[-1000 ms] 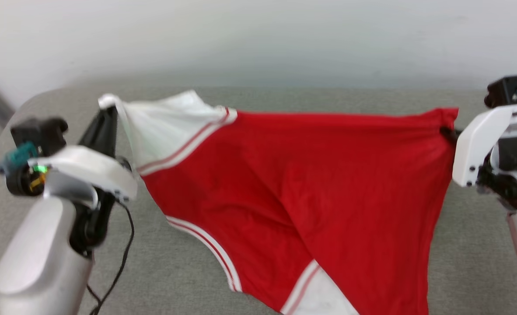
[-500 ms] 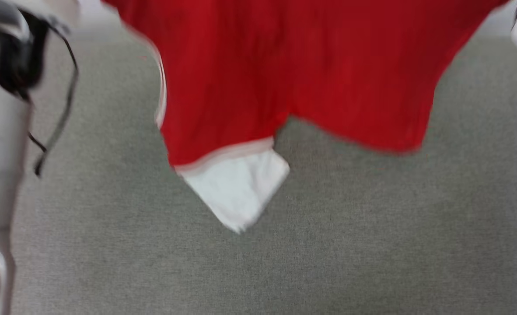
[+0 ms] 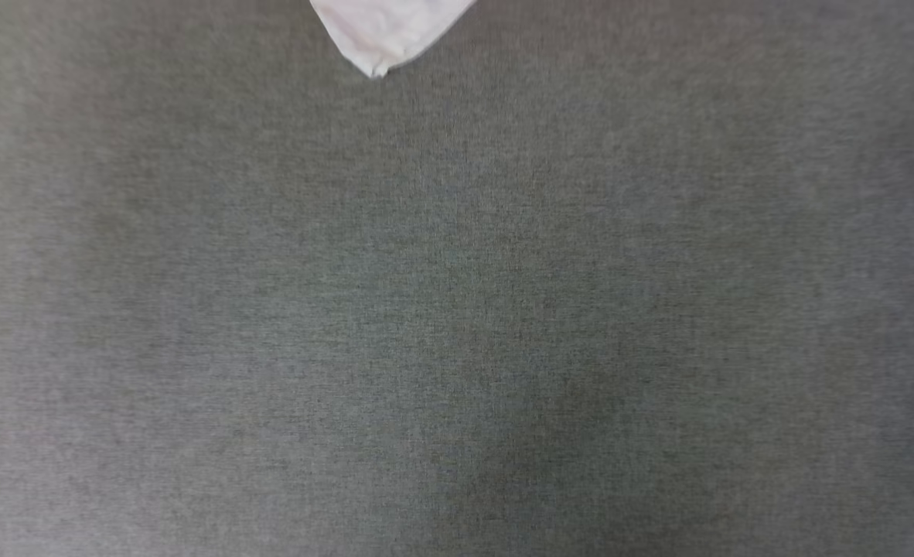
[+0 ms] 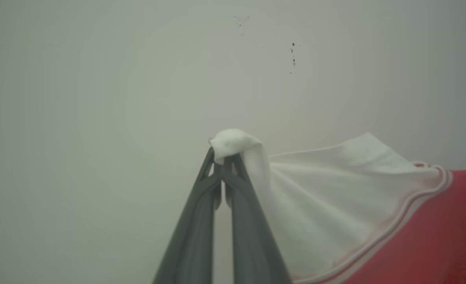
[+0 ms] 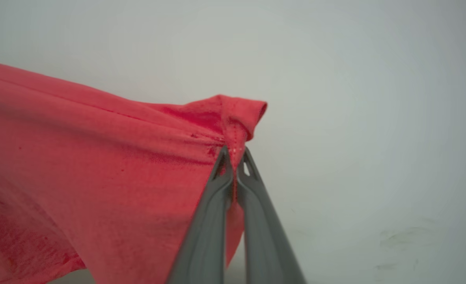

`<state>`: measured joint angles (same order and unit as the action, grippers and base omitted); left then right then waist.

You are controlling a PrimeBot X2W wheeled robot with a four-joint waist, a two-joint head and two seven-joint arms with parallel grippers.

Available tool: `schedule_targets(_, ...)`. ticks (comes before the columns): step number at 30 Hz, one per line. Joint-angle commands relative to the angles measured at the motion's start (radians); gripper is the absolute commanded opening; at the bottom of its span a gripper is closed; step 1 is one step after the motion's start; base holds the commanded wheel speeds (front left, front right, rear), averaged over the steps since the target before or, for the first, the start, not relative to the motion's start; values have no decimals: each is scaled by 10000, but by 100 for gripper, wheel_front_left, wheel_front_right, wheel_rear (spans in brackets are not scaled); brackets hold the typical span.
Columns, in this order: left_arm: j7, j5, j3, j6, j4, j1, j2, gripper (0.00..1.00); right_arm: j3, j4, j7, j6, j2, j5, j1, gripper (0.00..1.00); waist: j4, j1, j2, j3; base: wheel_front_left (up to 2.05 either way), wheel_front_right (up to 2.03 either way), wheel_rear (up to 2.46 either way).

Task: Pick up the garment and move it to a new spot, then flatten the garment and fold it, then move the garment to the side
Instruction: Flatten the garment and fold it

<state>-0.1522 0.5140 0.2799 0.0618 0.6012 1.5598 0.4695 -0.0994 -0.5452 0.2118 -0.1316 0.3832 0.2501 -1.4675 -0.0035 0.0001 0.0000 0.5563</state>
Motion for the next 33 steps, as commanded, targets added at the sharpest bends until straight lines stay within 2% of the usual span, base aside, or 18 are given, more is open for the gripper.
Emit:
schedule_targets(1, 12, 54, -81, -41, 57, 228, 34, 0, -104, -186, -160, 18, 62, -61, -304, 0, 34, -1, 0, 781, 0, 0, 0)
schedule_targets(9, 0, 214, 16, -79, 408, 68, -221, 0, -869, -1187, -629, 18, -116, 117, -1046, 0, 93, -1, 0, 1625, 0, 0, 0)
schedule_targets(16, 101, 604, 101, 53, 1206, -755, -563, 0, -1475, -2129, -896, 18, -430, 281, -624, 0, 96, -1, 0, 1602, 0, 0, 0)
schedule_targets(24, 18, 1285, 3, 278, 1940, -2495, -890, 0, -2081, -2799, -1220, 18, -570, 944, 840, 0, 113, -1, 0, 461, 0, 0, 0)
schedule_targets(26, -26, 1412, 62, 342, 2037, -3243, -856, 0, -2305, -2857, -1346, 16, -624, 1240, 1541, 0, 76, -1, 0, -48, 0, 0, 0)
schedule_targets(28, -132, 1832, -36, 442, 2055, -4662, -944, 0, -2618, -2834, -1535, 16, -566, 1703, 2802, 0, 70, -1, 0, -962, 0, 0, 0)
schedule_targets(29, -132, 1832, -36, 442, 2055, -4662, -944, 0, -2618, -2834, -1535, 16, -566, 1703, 2802, 0, 70, -1, 0, -962, 0, 0, 0)
schedule_targets(31, -172, 2223, -182, 520, 1882, -6035, -760, 0, -2875, -2677, -1602, 18, -484, 2134, 3973, 0, 38, -1, 0, -1797, 0, 0, 0)
schedule_targets(33, -213, 2328, -216, 541, 1772, -6513, -747, 0, -2907, -2624, -1576, 18, -443, 2296, 4374, 0, 21, -1, 0, -2035, 0, 0, 0)
